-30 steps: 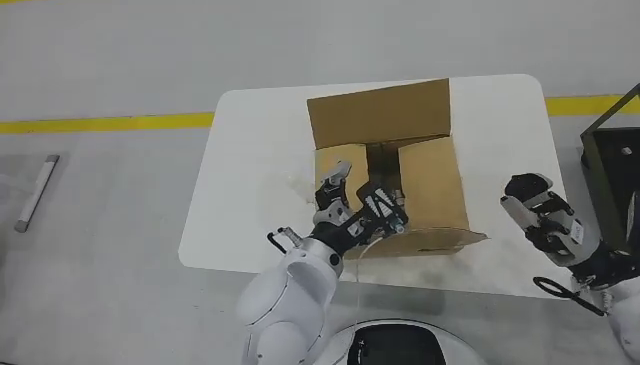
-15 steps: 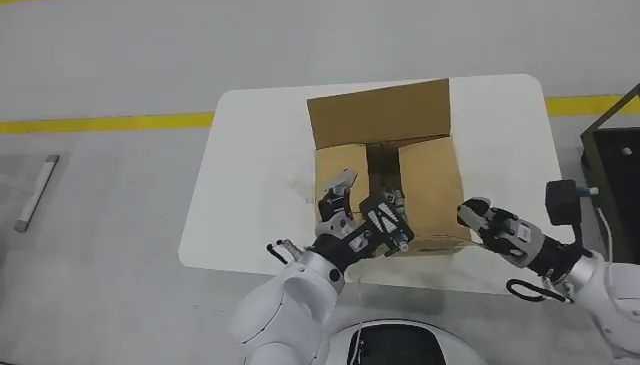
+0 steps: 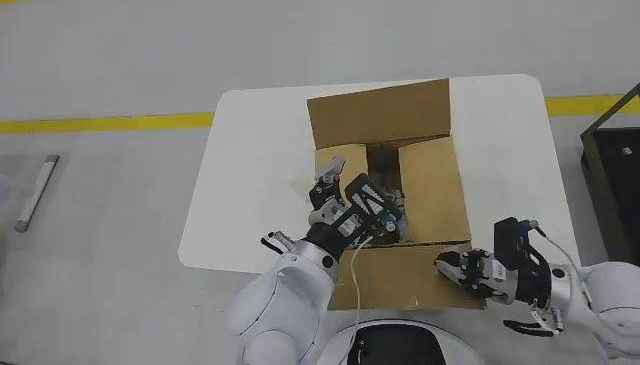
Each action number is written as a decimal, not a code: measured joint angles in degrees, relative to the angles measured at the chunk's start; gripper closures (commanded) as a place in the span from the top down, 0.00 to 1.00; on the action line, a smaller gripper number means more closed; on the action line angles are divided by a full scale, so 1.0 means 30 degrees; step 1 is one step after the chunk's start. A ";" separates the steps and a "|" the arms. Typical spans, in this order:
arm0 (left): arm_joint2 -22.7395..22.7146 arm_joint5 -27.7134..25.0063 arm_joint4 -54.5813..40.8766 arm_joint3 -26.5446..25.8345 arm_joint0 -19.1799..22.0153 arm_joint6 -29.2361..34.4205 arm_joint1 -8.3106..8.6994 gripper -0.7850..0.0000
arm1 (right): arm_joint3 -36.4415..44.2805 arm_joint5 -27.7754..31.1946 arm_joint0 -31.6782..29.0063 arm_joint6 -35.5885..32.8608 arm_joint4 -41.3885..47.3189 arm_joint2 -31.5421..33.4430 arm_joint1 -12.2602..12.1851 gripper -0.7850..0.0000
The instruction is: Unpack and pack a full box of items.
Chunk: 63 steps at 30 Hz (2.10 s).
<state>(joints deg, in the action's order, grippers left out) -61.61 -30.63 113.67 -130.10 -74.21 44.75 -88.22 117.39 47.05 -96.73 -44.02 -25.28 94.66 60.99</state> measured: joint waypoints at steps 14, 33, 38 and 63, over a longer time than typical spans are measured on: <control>0.0073 0.0468 -0.0128 0.0257 -0.0089 0.0177 0.0008 1.00 | -0.0842 -0.0747 -0.0270 0.4198 -0.1424 0.0116 -0.0005 0.00; 0.0540 0.0771 0.0466 0.1184 -0.0268 -0.0601 0.0085 1.00 | -0.1761 -0.6251 -0.1509 0.8842 -0.3782 0.0173 0.0405 0.00; 0.1049 0.1315 0.0865 0.2582 -0.0066 0.0286 0.0031 1.00 | -0.1857 -0.6021 -0.1474 0.8843 -0.3976 -0.0570 0.0442 0.00; 0.1895 0.4113 0.7233 0.8234 0.1776 0.2113 -0.0167 0.00 | -0.1102 -0.5975 -0.1705 0.9199 -0.4004 -0.0060 0.0370 0.00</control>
<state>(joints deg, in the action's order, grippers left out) -55.92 -18.29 135.37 -105.40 -68.88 51.09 -88.72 114.08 29.13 -101.84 -16.42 -37.30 94.48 62.10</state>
